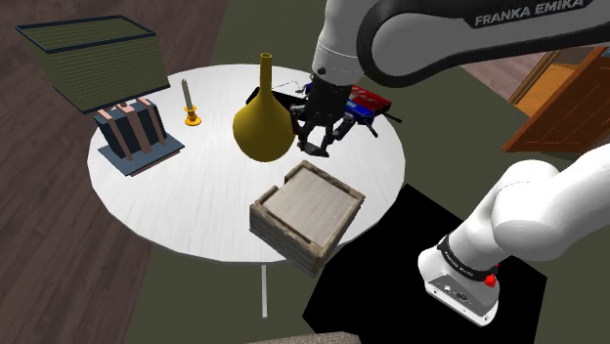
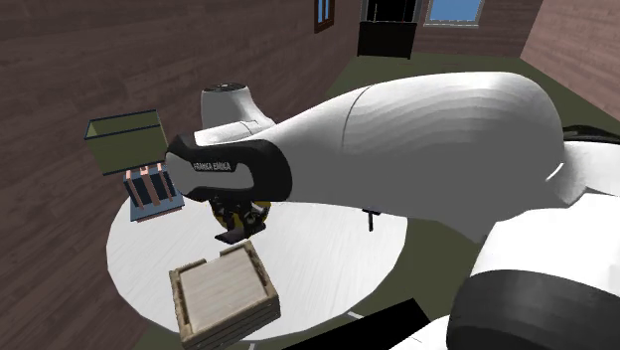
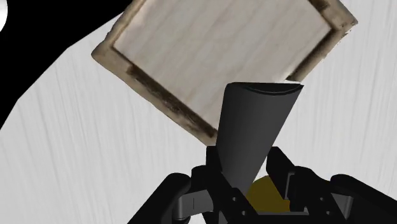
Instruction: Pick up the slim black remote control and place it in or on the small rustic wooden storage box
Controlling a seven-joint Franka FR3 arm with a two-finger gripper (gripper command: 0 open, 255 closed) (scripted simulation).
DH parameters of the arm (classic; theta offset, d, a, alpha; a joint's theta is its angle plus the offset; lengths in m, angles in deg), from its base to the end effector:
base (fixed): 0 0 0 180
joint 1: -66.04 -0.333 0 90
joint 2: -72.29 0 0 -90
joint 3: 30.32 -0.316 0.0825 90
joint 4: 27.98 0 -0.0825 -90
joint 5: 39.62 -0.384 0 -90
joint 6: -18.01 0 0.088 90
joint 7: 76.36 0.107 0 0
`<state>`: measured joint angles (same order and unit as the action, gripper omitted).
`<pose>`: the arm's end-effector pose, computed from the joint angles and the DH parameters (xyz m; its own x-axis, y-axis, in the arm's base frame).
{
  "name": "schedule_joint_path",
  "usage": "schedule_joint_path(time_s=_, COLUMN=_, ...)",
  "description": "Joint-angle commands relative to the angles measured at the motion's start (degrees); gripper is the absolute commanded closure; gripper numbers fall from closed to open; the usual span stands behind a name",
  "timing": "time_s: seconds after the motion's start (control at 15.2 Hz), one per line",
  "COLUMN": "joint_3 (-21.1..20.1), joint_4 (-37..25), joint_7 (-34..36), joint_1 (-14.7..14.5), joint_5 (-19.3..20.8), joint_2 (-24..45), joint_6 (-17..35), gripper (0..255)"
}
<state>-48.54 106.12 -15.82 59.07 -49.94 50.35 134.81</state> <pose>0.3952 0.2055 0.4799 0.7580 -0.6521 -0.0100 -0.6506 -0.7550 -0.0812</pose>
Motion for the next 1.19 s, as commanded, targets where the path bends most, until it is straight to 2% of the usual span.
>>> schedule_joint_path(time_s=0.0, joint_3=-1.69, joint_4=1.45, joint_7=2.42, joint_1=-1.38, joint_5=-1.10, joint_2=-1.92, joint_6=-0.15, gripper=255)
schedule_joint_path(time_s=0.46, joint_3=-7.50, joint_4=4.81, joint_7=10.34, joint_1=-6.11, joint_5=-5.03, joint_2=-7.18, joint_6=-0.85, gripper=255)
schedule_joint_path(time_s=1.12, joint_3=-9.30, joint_4=10.49, joint_7=10.23, joint_1=-6.21, joint_5=-5.76, joint_2=-4.36, joint_6=7.61, gripper=255)
